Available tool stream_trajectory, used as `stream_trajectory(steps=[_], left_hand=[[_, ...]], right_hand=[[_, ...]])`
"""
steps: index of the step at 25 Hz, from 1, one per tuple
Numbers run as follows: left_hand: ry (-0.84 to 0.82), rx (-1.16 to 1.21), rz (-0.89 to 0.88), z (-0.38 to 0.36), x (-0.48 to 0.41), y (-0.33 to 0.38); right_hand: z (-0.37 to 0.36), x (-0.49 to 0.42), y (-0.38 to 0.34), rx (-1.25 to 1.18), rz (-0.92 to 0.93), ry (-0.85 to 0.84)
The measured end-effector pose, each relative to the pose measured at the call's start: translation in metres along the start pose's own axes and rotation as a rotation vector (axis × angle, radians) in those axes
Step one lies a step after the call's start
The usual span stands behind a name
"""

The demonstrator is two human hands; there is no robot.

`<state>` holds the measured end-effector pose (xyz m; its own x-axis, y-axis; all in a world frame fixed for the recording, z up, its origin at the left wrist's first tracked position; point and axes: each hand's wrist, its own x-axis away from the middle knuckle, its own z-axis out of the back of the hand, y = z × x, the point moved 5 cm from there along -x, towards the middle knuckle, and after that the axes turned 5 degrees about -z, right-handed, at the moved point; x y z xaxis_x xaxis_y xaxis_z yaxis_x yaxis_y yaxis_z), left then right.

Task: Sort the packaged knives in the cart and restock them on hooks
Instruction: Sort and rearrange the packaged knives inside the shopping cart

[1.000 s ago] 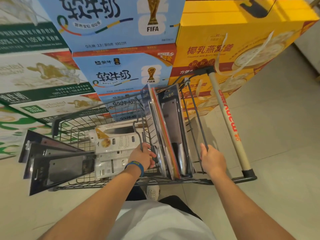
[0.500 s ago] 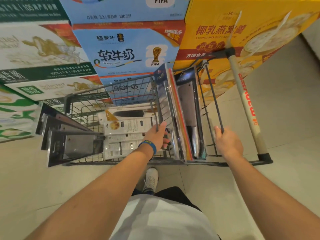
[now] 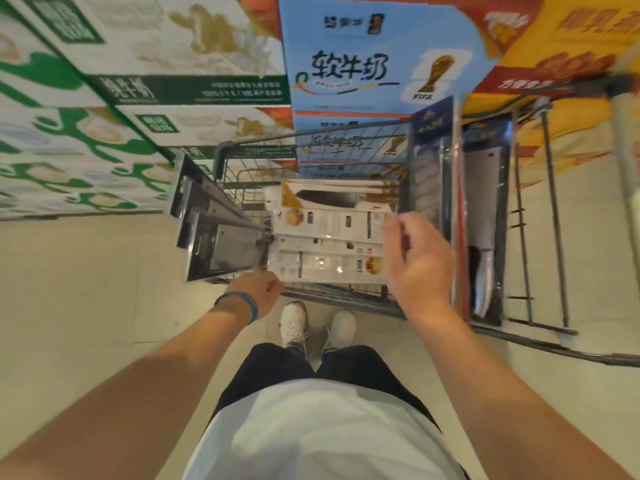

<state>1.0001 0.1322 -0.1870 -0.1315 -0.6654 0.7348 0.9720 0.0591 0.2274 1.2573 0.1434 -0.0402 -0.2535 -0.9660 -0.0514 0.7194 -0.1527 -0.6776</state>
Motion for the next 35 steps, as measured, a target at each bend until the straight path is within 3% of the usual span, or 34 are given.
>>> stream_trajectory(steps=[2,4,7,10,14,18,20,27,32,35], left_hand=[[0.001,-0.311,-0.126,-0.001,-0.018,0.009],[-0.020,-0.410,-0.200,-0.007,-0.047,0.020],[-0.185,-0.151,-0.019,-0.041,-0.111,-0.003],[-0.431,0.030,0.135,-0.075,-0.162,-0.017],[-0.238,-0.309,-0.056,-0.084,-0.211,-0.012],[-0.206,-0.289,-0.241,-0.101,-0.239,-0.008],[-0.127,-0.418,-0.263,-0.104,-0.249,-0.015],[-0.110,-0.789,-0.201,-0.117,-0.257,-0.026],[-0.123,-0.827,-0.247,-0.118,-0.251,-0.018],[-0.210,-0.647,-0.331,-0.104,-0.245,-0.008]], right_hand=[[-0.059,0.022,-0.003,0.051,-0.017,-0.258],[-0.130,0.042,0.026,0.226,-0.162,-0.631],[-0.201,0.040,0.086,0.422,-0.445,-1.083],[-0.231,0.020,0.121,0.598,-0.272,-1.291],[-0.232,0.011,0.140,0.699,-0.315,-1.394],[-0.225,0.014,0.135,0.776,-0.254,-1.512],[-0.221,0.010,0.127,0.789,-0.250,-1.461],[-0.217,0.011,0.119,0.779,-0.287,-1.405],[-0.216,0.013,0.122,0.806,-0.320,-1.440],[-0.217,0.010,0.123,0.769,-0.345,-1.422]])
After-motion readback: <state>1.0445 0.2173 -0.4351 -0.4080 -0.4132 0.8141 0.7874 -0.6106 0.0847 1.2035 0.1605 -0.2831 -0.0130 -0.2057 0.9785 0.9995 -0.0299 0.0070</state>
